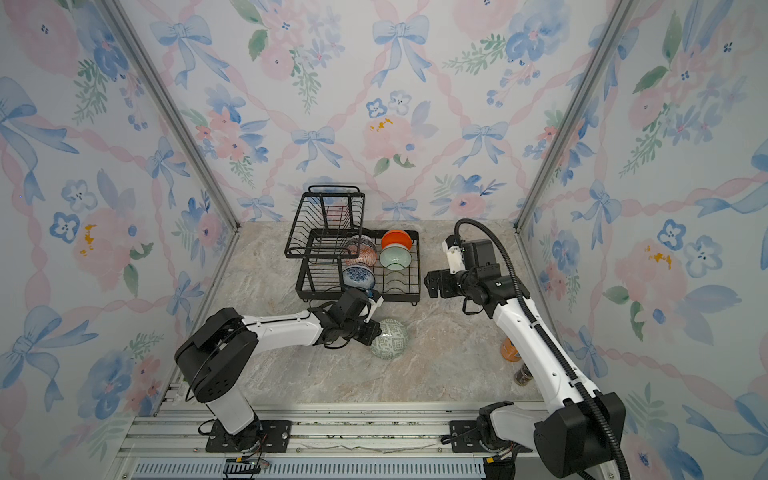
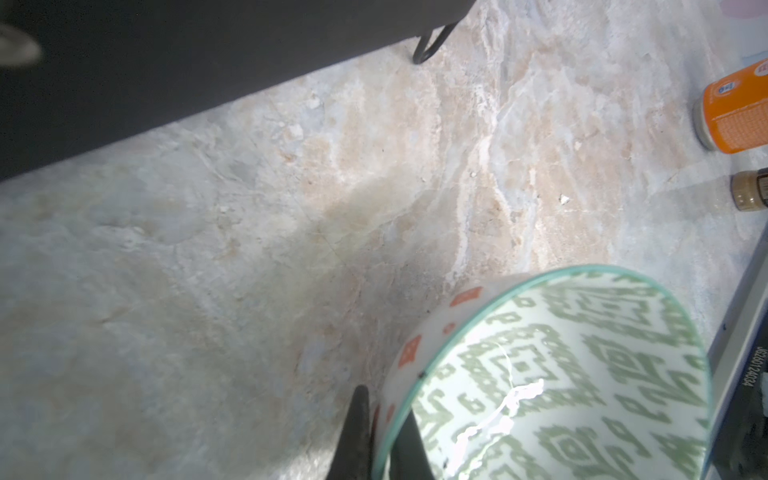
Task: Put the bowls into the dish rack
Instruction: 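Grasp the green-patterned bowl rim with the left gripper and lift it, then carry the bowl toward the rack with the left gripper while right approaches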
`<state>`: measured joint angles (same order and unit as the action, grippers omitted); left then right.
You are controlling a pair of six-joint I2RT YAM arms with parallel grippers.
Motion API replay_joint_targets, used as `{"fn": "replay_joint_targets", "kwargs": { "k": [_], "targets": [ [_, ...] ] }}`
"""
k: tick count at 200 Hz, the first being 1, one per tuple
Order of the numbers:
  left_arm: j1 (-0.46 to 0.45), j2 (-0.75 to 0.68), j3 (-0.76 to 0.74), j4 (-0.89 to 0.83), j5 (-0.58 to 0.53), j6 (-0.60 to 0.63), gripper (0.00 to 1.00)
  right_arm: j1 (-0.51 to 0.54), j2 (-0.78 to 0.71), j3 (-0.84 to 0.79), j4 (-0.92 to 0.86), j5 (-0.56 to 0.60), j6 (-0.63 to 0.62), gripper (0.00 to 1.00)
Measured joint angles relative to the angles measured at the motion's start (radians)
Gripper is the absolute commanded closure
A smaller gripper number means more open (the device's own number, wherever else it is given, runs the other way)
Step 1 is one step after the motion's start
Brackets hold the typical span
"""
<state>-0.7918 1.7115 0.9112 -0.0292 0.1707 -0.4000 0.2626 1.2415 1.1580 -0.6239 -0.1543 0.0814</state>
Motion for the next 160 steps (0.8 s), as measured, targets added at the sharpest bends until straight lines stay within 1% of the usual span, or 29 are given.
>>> {"fn": "replay_joint_targets", "kwargs": {
  "k": [67,94,124,160],
  "targets": [
    [0.001,-0.173,0.0,-0.056,-0.079,0.046,1.0,0.003,0.0,0.0,0.0,0.0,-0.007,0.03],
    [0.023,-0.237,0.0,-0.067,-0.119,0.062,1.0,0.008,-0.002,0.0,0.0,0.0,-0.007,0.03],
    [0.056,-0.28,0.008,-0.083,-0.157,0.084,1.0,0.01,-0.009,0.0,0.0,0.0,-0.007,0.03],
    [0.067,-0.293,0.072,-0.1,-0.183,0.117,1.0,0.028,-0.019,0.0,0.0,-0.012,-0.008,0.03]
  ]
}}
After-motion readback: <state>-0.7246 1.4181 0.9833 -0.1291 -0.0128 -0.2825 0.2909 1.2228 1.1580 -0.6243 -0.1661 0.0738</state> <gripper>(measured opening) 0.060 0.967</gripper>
